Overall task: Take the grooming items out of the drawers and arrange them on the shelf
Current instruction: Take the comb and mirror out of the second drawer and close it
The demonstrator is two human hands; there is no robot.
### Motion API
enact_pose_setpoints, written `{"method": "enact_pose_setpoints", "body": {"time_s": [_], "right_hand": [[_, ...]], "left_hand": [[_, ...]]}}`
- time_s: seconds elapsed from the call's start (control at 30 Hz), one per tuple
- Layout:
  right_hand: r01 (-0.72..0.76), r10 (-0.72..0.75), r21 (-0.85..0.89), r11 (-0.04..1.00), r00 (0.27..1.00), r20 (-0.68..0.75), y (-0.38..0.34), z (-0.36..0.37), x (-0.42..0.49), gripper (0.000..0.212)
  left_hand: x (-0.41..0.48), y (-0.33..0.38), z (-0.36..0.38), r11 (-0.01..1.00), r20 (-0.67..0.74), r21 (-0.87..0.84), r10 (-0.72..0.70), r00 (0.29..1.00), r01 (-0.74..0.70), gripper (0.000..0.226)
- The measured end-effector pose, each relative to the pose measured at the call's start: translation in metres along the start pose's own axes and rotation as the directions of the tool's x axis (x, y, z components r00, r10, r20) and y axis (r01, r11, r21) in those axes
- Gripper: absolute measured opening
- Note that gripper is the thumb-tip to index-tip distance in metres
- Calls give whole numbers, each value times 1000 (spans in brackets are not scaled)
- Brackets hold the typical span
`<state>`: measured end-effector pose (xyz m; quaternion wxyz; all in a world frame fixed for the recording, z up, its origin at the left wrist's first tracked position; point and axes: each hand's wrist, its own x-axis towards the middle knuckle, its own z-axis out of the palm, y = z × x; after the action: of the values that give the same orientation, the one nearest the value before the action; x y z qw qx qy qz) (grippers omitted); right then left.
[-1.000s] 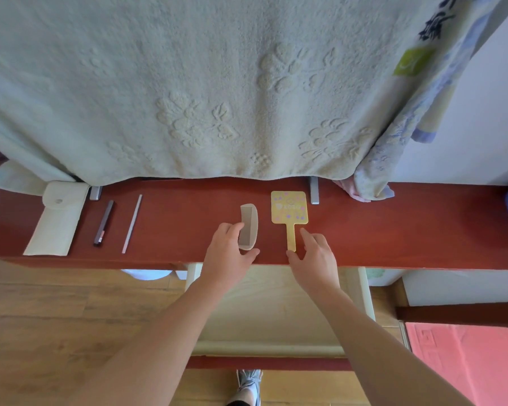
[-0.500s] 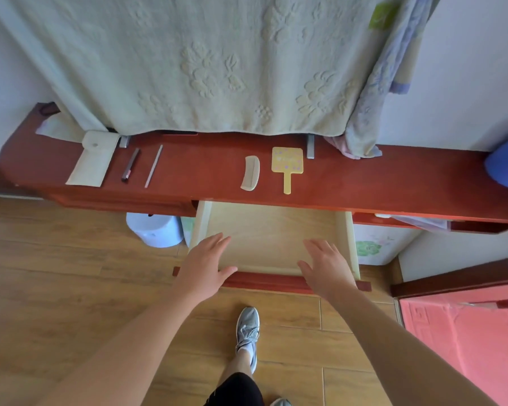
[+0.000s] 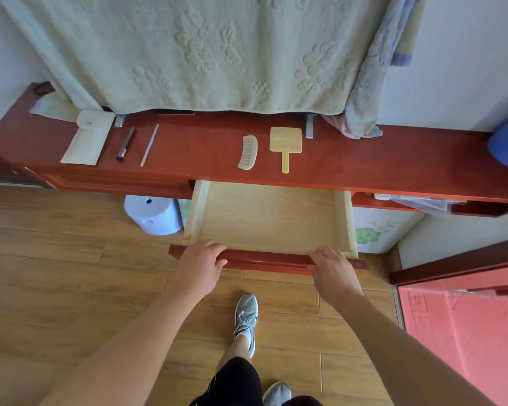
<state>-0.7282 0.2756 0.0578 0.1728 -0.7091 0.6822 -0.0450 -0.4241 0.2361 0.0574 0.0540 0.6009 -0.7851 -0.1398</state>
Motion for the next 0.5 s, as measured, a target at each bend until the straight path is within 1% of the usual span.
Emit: {"method": "enact_pose_setpoints", "body": {"time_s": [0.1,0.23,0.5], "right_hand": [[-5,5,-1,1000,1000,0,1,0,2,23],[-27,27,11,1000,1000,13,2,-2,13,22],[-68,68,4,998,998,-12,5,-15,68,19]], "left_hand": [[4,1,-1,1000,-7,-7,-11,1000,11,30],[14,-1,-4,999,-23,-21,-27,999,26,28],[71,-5,-12,999,-43,-36,-20,999,19,27]]}}
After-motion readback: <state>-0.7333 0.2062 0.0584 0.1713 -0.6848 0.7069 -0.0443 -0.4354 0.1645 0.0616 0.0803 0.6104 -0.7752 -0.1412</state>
